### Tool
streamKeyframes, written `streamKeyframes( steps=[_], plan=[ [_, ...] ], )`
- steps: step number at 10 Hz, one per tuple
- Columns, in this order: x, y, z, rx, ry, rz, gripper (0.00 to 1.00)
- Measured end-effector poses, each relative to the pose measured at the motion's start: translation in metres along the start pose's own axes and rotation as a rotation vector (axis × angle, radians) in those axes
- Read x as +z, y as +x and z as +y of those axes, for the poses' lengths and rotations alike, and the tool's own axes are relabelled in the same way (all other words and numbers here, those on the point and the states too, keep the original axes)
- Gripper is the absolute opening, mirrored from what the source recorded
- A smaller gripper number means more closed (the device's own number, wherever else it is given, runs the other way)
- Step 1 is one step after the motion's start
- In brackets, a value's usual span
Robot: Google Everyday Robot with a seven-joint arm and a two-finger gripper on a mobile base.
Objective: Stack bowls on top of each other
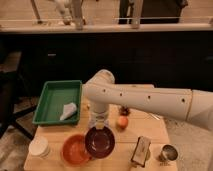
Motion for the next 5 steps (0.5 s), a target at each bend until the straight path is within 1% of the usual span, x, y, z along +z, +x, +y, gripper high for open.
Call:
streamKeyframes(
  steps=[2, 4, 5],
  plan=[
    [0.005, -0.003, -0.004, 0.045, -0.001, -0.018, 0.0],
    [0.013, -0.018, -0.011, 0.092, -0.004, -0.052, 0.0],
    [0.015, -0.019, -0.011, 0.106, -0.011, -0.051, 0.0]
  ],
)
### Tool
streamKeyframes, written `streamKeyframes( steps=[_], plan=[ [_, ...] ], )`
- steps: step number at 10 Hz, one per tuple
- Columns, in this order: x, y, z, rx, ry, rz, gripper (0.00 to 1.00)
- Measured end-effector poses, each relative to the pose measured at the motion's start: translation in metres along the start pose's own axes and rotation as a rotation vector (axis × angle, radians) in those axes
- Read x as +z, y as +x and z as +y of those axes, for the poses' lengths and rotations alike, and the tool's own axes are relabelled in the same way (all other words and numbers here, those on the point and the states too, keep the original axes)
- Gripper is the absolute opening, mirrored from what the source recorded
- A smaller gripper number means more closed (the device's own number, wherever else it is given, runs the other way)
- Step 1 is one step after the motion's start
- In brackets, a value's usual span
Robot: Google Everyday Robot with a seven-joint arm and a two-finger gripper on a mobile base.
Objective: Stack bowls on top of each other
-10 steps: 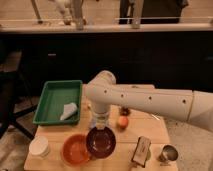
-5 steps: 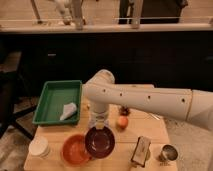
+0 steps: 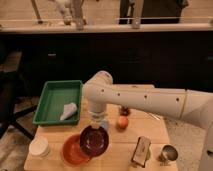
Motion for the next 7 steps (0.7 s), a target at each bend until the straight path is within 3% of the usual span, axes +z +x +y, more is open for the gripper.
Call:
streamKeyframes(
  steps=[7],
  plan=[
    [0.016, -0.032, -0.004, 0.058, -0.05, -0.053, 0.0]
  ],
)
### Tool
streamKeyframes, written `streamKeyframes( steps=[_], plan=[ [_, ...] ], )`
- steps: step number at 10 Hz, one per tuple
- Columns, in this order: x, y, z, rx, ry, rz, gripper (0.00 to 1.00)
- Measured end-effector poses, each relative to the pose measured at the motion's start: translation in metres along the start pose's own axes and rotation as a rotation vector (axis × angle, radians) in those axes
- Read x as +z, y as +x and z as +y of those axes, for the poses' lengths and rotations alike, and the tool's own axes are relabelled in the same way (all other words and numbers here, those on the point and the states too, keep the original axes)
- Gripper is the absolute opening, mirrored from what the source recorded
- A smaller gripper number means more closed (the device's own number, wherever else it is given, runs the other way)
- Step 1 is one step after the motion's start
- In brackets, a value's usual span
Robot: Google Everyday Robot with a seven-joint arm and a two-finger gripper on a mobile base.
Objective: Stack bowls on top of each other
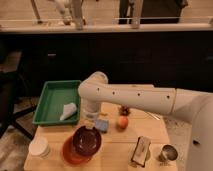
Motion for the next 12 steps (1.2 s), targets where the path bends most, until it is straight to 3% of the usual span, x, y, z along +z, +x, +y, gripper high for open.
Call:
streamKeyframes(
  steps=[5, 12],
  plan=[
    [0.017, -0.023, -0.005, -0.009, -0.033, -0.027, 0.0],
    [0.028, -0.027, -0.006, -0.008, -0.052, -0.046, 0.0]
  ],
)
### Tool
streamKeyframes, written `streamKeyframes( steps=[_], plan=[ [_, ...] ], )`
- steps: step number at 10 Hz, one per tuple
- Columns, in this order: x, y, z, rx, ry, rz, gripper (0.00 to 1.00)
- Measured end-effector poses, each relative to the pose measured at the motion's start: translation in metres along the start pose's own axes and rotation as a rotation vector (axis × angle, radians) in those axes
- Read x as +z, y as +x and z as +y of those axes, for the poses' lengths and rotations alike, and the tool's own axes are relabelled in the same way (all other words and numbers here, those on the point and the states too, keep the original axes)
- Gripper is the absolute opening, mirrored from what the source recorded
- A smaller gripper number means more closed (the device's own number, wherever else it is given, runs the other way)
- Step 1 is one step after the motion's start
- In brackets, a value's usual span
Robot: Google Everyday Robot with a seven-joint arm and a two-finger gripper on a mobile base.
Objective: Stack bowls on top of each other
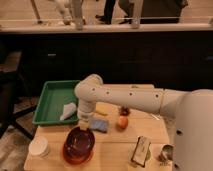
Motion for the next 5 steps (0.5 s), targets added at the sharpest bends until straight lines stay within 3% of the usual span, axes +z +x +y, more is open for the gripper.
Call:
streamKeyframes(
  steps=[5],
  plan=[
    [0.017, 0.0, -0.006, 0.008, -0.022, -0.011, 0.0]
  ],
)
